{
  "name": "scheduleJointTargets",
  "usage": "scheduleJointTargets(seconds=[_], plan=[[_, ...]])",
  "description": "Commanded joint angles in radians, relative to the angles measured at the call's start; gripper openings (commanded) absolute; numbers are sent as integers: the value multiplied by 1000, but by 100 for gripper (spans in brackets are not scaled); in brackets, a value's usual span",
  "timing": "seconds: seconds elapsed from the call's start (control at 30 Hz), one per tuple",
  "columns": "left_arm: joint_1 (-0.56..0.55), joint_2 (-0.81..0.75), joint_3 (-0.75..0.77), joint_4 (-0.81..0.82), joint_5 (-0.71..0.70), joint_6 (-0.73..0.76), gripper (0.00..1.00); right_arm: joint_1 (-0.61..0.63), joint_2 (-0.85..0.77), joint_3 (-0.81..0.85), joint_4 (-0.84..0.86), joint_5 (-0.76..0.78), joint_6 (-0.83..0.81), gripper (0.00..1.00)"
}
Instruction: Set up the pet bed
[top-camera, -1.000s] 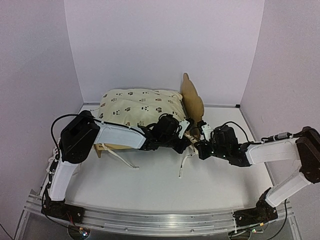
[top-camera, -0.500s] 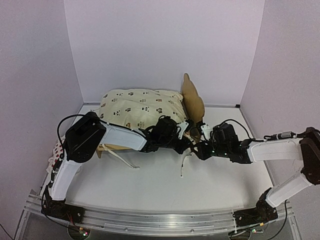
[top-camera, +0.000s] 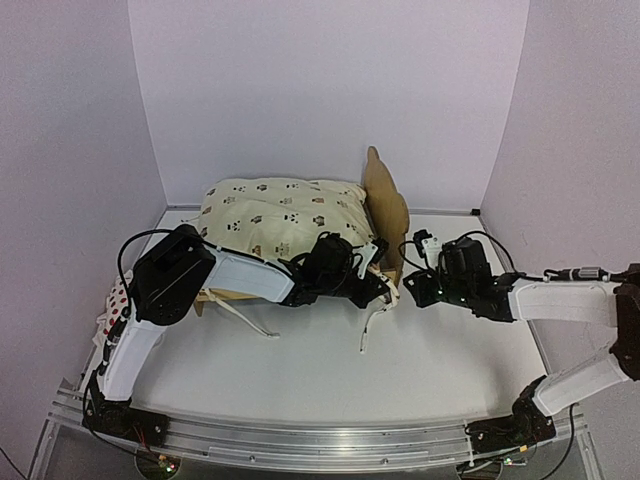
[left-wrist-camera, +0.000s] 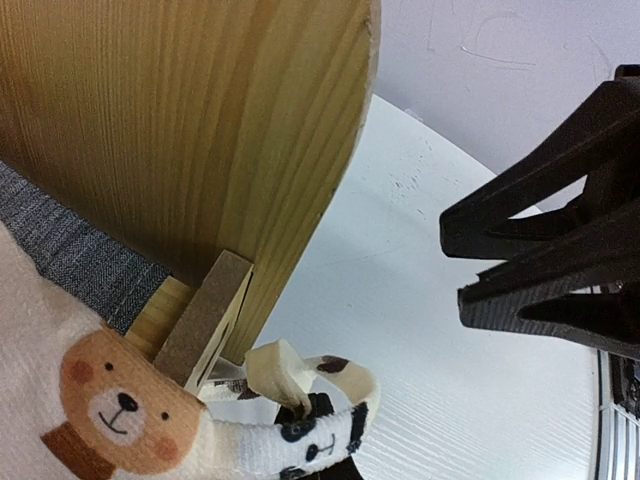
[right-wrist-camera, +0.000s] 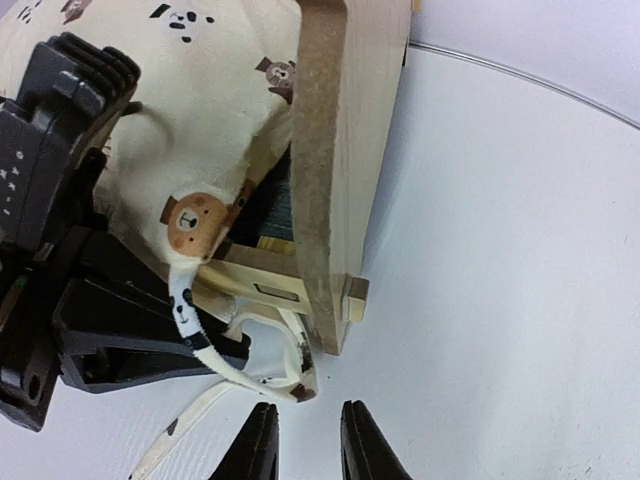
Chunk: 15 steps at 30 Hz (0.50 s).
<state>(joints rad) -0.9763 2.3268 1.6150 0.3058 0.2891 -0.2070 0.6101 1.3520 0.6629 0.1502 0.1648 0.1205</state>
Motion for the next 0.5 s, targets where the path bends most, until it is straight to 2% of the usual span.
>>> scheduleJointTargets(seconds=[0.0, 0.2, 0.47], plan=[[25, 14, -10, 27, -4, 5, 0, -14, 50, 31, 24, 15, -11, 22], [25, 10, -13, 24, 2, 8, 0, -16, 168, 85, 59, -25, -46, 18], [28, 2, -23, 24, 6, 11, 0, -16, 248, 126, 86, -96, -77, 22]])
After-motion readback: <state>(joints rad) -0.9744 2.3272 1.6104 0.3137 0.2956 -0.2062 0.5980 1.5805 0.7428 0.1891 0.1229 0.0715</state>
